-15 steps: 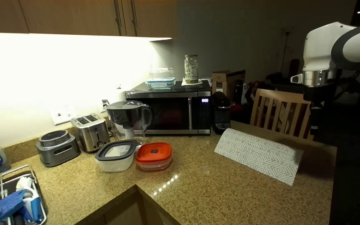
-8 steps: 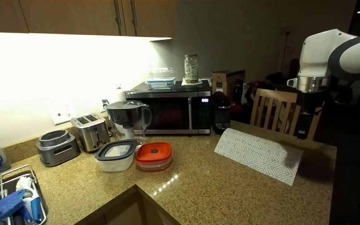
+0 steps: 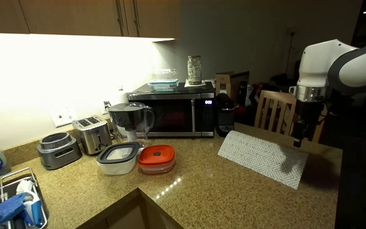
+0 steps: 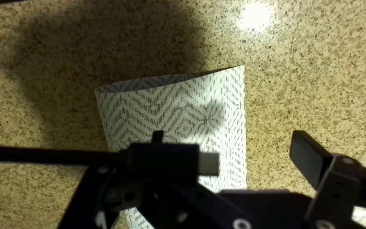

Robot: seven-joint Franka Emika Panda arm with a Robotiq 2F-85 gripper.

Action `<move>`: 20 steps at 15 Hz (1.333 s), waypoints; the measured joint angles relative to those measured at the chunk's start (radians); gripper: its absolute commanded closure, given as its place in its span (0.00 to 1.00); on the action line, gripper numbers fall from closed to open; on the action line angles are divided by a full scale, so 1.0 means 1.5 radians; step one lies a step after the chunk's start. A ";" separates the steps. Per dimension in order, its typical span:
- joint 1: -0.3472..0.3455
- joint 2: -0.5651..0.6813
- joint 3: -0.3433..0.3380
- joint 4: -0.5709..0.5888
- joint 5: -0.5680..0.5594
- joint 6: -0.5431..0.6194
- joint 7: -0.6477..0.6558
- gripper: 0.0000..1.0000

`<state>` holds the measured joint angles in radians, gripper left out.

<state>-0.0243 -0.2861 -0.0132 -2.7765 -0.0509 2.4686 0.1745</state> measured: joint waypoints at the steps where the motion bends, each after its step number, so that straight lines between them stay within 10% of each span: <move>1: 0.000 0.007 0.003 0.000 0.000 0.007 0.016 0.00; 20: -0.026 0.127 0.014 0.001 -0.088 0.125 0.217 0.00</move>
<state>-0.0628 -0.0954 0.0081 -2.7747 -0.1825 2.6562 0.5001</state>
